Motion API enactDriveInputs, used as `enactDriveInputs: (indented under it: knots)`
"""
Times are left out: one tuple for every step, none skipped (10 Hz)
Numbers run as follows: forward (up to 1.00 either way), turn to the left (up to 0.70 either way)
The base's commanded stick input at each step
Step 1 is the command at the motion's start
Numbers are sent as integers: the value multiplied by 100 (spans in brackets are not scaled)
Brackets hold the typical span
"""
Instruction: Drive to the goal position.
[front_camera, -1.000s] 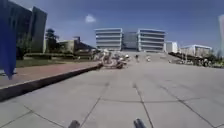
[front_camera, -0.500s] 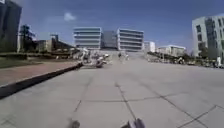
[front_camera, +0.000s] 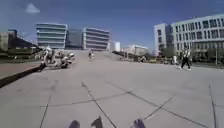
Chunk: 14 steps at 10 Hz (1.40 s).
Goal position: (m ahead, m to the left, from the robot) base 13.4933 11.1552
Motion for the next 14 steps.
enactDriveInputs:
  knots:
    - [0, 0]
    - [0, 0]
    - [0, 0]
    - [0, 59]
    - [0, 100]
    - [0, 100]
    - [0, 100]
    - [0, 100]
    - [0, 100]
    - [0, 100]
    - [0, 100]
    - [0, 97]
    - [0, 81]
    - [0, 12]
